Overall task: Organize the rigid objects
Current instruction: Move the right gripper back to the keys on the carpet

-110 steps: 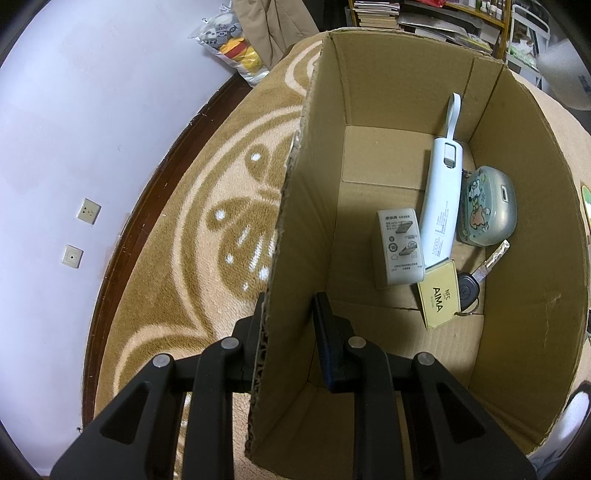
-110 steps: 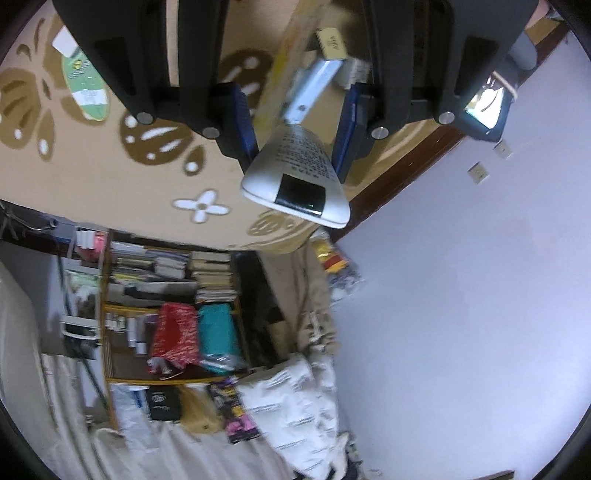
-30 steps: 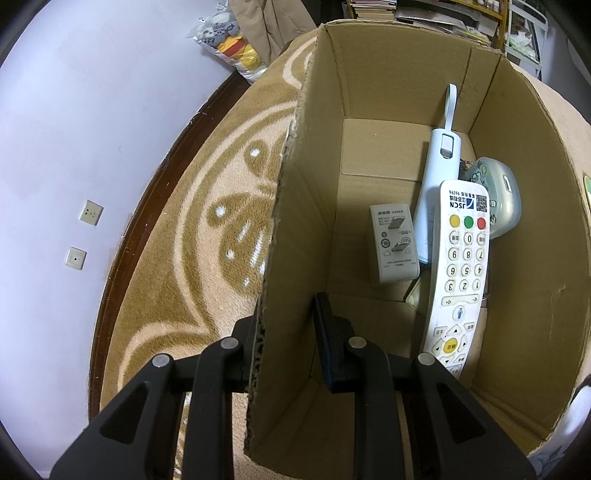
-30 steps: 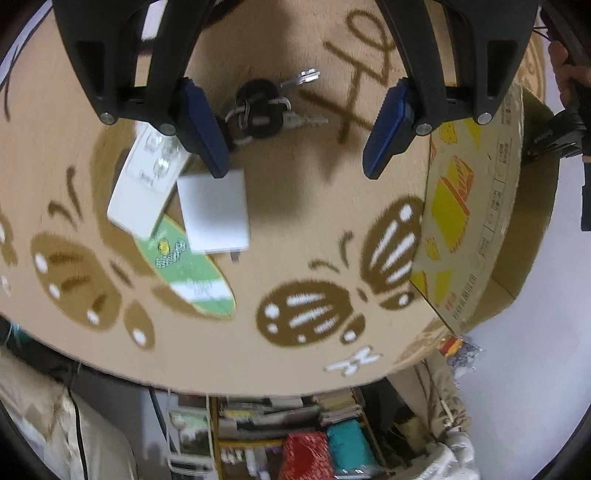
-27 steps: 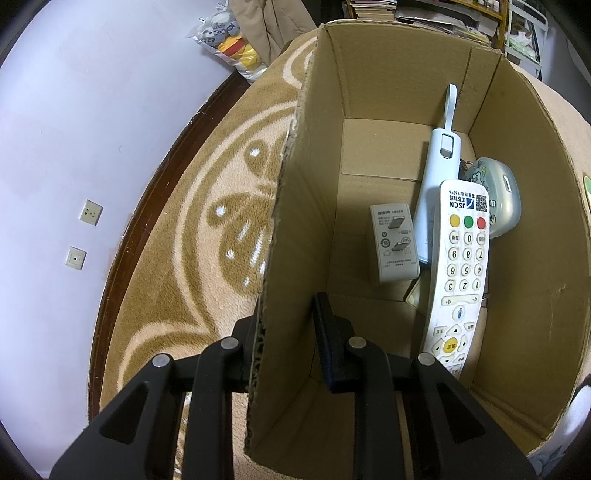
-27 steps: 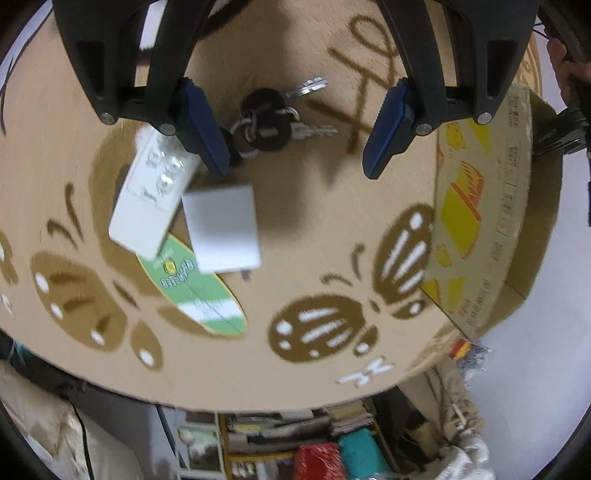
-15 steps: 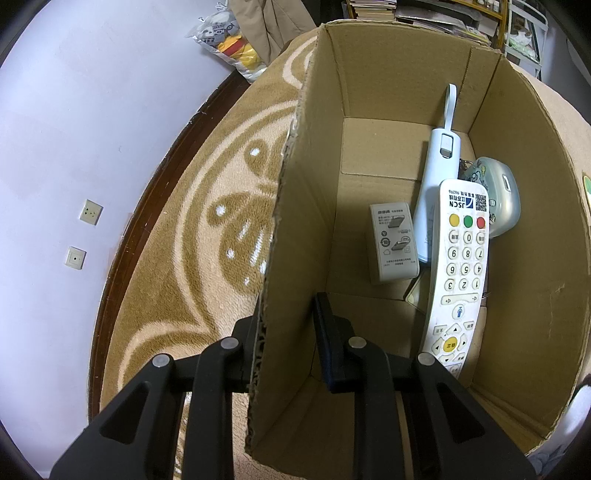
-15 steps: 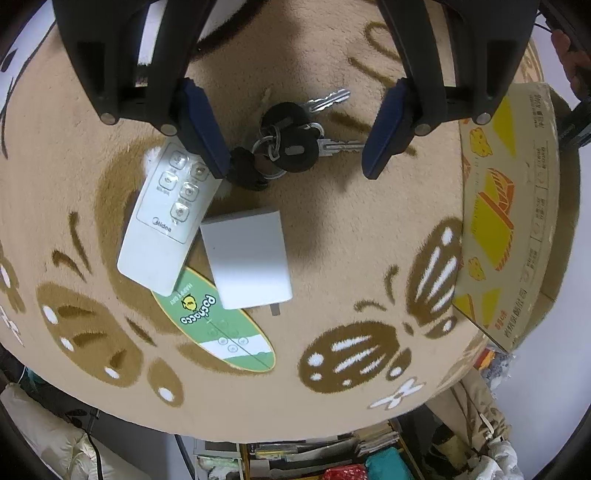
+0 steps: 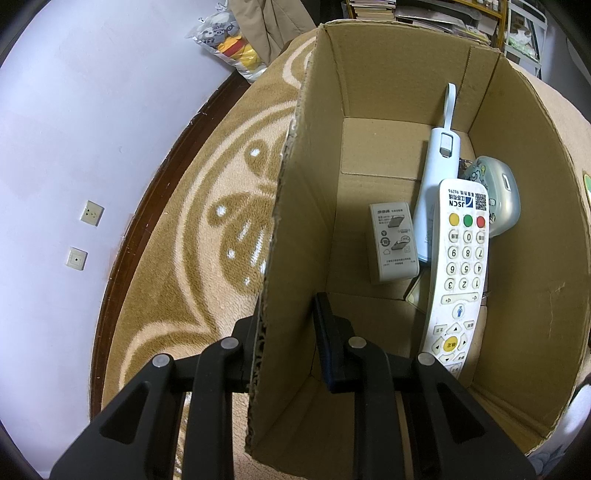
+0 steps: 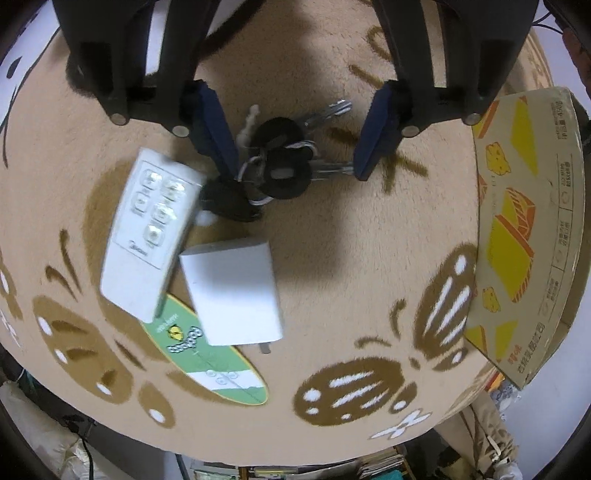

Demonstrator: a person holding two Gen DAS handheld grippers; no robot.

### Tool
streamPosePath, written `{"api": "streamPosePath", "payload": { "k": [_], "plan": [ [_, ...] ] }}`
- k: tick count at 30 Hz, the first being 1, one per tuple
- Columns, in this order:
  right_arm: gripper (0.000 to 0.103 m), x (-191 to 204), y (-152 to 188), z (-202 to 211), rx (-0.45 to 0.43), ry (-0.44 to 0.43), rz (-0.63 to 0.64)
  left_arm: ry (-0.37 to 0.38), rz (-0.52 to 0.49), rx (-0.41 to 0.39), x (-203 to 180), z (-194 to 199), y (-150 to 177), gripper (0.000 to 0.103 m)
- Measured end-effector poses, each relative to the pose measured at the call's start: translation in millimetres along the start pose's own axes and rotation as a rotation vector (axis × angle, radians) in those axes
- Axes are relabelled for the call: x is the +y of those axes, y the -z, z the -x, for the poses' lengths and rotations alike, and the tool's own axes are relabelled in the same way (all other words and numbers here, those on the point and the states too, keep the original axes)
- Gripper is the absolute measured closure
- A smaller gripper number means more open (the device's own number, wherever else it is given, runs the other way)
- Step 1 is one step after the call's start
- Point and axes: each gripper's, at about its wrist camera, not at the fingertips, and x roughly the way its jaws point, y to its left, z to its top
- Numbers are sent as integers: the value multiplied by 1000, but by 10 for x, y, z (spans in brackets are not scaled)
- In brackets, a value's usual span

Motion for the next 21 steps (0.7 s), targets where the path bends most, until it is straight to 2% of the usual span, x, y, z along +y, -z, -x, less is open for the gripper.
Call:
{"api": "streamPosePath", "payload": {
  "k": [4, 7, 10, 15, 21],
  "plan": [
    [45, 30, -26, -89, 11, 24, 8, 0, 1, 0, -1, 1, 0, 82],
    [55, 68, -47, -106, 2, 39, 19, 0, 0, 0, -1, -2, -2, 82],
    [57, 66, -68, -126, -3, 33, 8, 0, 1, 0, 1, 0, 1, 82],
    [69, 47, -90, -97, -27, 23, 2, -4, -4, -1, 1, 2, 5, 81],
    [75, 93, -96, 13, -91, 20, 24, -5, -5, -1, -5, 4, 8, 81]
  ]
}}
